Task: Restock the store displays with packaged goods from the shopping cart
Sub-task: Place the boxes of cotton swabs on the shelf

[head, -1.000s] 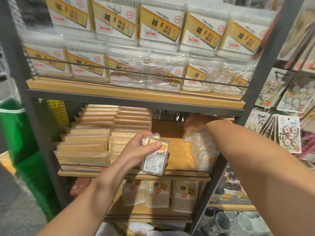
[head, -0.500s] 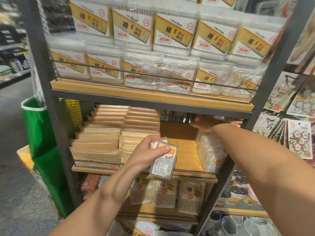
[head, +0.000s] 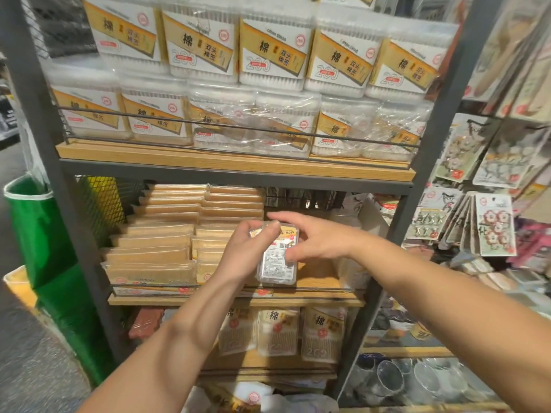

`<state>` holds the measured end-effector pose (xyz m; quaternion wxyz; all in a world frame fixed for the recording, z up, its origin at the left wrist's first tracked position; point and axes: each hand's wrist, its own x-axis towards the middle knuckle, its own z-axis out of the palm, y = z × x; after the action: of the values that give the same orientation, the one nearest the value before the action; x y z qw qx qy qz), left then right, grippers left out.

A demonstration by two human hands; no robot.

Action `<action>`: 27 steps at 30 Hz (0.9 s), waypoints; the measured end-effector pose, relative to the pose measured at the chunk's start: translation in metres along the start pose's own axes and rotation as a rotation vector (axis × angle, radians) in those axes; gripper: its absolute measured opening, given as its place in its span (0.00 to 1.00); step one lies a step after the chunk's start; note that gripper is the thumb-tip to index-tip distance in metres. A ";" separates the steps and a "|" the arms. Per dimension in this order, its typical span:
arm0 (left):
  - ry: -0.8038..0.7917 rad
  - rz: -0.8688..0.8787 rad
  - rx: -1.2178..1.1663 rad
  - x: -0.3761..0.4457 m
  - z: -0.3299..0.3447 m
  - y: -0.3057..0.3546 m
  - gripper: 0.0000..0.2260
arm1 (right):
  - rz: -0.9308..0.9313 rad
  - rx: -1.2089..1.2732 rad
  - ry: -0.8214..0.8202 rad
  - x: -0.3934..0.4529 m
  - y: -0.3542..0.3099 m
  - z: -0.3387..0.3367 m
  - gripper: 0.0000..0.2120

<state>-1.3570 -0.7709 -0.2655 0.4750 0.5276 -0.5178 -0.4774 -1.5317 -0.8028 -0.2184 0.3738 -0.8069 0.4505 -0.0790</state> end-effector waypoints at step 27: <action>0.059 0.066 0.299 -0.005 -0.012 -0.020 0.16 | 0.368 -0.444 0.029 0.010 0.042 -0.036 0.28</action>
<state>-1.3430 -0.7656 -0.2840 0.4214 0.5889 -0.5860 -0.3636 -1.5700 -0.8430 -0.2236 0.1896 -0.7725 0.6009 0.0790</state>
